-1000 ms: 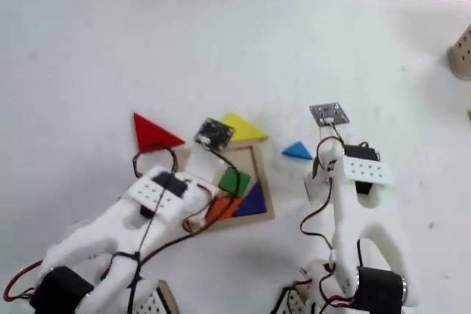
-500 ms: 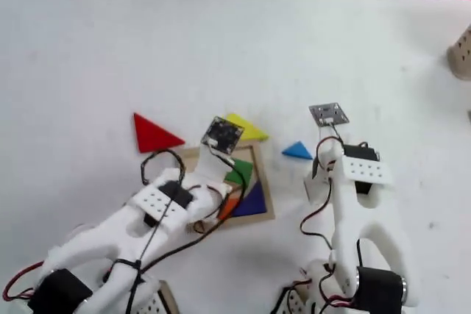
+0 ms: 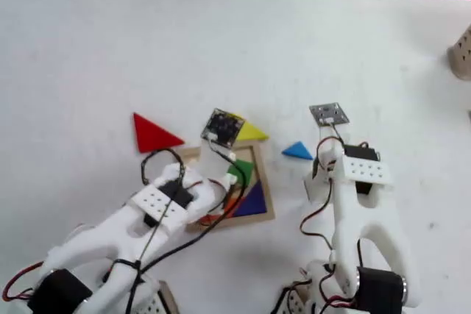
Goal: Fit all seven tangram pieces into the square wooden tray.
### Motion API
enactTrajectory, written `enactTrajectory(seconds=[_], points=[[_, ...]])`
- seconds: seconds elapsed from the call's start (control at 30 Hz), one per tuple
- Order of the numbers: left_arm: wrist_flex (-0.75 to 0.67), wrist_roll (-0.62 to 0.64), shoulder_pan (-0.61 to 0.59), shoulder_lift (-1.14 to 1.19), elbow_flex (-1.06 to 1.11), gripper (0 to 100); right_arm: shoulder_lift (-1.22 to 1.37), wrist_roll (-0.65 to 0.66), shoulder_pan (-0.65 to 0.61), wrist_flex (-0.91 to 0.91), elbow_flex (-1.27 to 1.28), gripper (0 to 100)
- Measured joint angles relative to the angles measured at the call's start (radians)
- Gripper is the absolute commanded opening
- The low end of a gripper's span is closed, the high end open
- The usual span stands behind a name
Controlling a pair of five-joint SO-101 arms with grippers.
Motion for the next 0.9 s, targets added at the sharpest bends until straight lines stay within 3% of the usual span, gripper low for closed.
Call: enactTrajectory(seconds=[0.23, 0.47, 0.77, 0.9], points=[[-0.006, 0.003, 0.057, 0.000, 0.026, 2, 0.000, 0.000, 0.000, 0.000, 0.000, 1.8], [-0.155, 0.005, 0.034, 0.008, 0.002, 2, 0.000, 0.000, 0.000, 0.000, 0.000, 1.8], [-0.233, 0.003, 0.021, 0.402, -0.252, 2, 0.000, 0.000, 0.000, 0.000, 0.000, 1.8], [-0.233, 0.003, 0.017, 0.434, -0.272, 2, 0.000, 0.006, 0.000, 0.000, 0.000, 1.8]])
